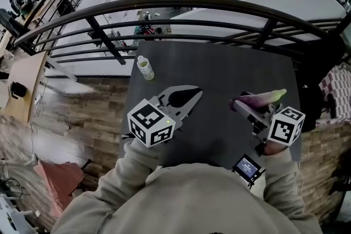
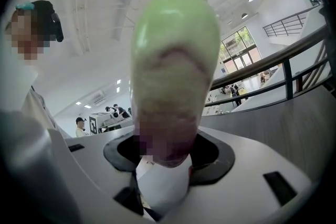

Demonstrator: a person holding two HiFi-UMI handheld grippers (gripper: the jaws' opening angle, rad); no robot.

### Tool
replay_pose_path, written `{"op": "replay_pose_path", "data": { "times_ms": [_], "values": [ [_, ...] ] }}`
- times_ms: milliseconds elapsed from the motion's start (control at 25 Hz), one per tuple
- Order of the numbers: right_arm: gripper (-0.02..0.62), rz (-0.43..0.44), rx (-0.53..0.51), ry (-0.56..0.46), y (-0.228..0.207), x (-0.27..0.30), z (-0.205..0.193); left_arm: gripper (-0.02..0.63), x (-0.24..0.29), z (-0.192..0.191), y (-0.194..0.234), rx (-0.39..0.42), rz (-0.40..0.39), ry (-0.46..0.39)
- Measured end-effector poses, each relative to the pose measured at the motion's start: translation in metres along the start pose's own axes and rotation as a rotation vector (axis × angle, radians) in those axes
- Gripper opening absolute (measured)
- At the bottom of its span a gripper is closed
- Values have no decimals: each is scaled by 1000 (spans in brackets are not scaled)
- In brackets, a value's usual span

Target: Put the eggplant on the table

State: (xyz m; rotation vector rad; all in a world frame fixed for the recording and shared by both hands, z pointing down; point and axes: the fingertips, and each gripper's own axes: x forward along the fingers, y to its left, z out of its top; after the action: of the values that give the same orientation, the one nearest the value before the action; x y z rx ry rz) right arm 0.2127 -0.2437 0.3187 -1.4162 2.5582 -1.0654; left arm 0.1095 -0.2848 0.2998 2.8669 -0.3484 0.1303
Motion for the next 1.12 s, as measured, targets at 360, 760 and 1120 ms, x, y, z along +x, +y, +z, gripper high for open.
{"op": "replay_pose_path", "data": {
  "times_ms": [360, 760, 1120],
  "values": [
    [236, 5, -7, 6, 3, 2, 1, 2, -3, 0, 1, -14, 1, -15],
    [236, -6, 30, 34, -4, 10, -23, 2, 1, -32, 5, -82, -5, 25],
    [236, -34, 85, 78, -27, 12, -56, 2, 8, -74, 3, -178, -13, 72]
  ]
}}
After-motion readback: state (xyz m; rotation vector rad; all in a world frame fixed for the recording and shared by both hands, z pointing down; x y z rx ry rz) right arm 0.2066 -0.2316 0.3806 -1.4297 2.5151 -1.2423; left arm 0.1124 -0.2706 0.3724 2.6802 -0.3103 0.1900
